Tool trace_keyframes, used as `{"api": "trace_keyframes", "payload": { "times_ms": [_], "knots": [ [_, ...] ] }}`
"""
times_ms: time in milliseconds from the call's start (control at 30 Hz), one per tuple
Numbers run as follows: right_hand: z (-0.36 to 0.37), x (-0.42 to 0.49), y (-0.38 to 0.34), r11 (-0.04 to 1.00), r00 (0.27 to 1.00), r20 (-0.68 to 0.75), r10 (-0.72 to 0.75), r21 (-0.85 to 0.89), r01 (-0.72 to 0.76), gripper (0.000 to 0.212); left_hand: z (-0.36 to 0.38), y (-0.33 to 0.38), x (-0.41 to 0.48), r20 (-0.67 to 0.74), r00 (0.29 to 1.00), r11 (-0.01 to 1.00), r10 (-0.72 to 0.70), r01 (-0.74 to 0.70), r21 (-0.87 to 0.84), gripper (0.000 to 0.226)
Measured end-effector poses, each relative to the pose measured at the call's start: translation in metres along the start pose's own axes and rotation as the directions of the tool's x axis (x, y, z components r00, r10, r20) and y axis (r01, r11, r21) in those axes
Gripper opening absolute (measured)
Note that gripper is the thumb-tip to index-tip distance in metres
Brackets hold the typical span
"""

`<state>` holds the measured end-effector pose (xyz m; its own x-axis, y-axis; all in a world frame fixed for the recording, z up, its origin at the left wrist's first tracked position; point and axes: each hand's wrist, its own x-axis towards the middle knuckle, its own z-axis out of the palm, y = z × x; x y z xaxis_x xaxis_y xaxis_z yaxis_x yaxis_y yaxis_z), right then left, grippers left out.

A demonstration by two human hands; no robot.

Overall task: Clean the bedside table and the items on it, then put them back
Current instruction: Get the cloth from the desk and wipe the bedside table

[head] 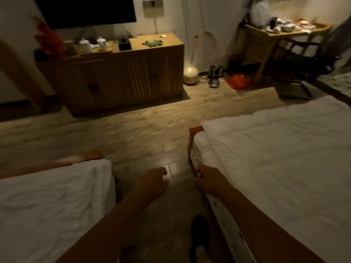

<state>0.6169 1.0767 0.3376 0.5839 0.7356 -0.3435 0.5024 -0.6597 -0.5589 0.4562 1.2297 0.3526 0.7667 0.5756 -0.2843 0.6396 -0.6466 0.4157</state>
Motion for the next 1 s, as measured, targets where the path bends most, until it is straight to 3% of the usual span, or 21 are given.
{"api": "trace_keyframes", "payload": {
  "times_ms": [167,400,600,767,1000],
  "knots": [
    [-0.035,0.148,-0.026,0.993,0.994,0.0,-0.112,-0.026,0.112,0.033,-0.04,-0.026,0.121,0.039,0.996,0.997,-0.077,0.077,0.011,0.036],
    [-0.104,0.347,-0.075,0.948,0.973,0.088,-0.214,-0.219,0.229,0.04,-0.119,-0.035,0.297,-0.015,0.983,0.983,-0.184,0.184,-0.004,0.038],
    [-0.136,0.52,-0.131,0.926,0.959,0.121,-0.257,-0.252,0.28,0.039,-0.185,-0.074,0.442,-0.028,0.974,0.973,-0.227,0.225,-0.051,0.041],
    [-0.15,0.69,-0.184,0.934,0.968,0.1,-0.228,-0.257,0.247,0.039,-0.235,-0.135,0.604,-0.065,0.976,0.977,-0.209,0.207,-0.044,0.042],
    [-0.185,0.857,-0.252,0.967,0.99,0.022,-0.142,-0.212,0.144,0.038,-0.329,-0.171,0.795,-0.081,0.981,0.985,-0.174,0.172,-0.032,0.037]
  ]
}}
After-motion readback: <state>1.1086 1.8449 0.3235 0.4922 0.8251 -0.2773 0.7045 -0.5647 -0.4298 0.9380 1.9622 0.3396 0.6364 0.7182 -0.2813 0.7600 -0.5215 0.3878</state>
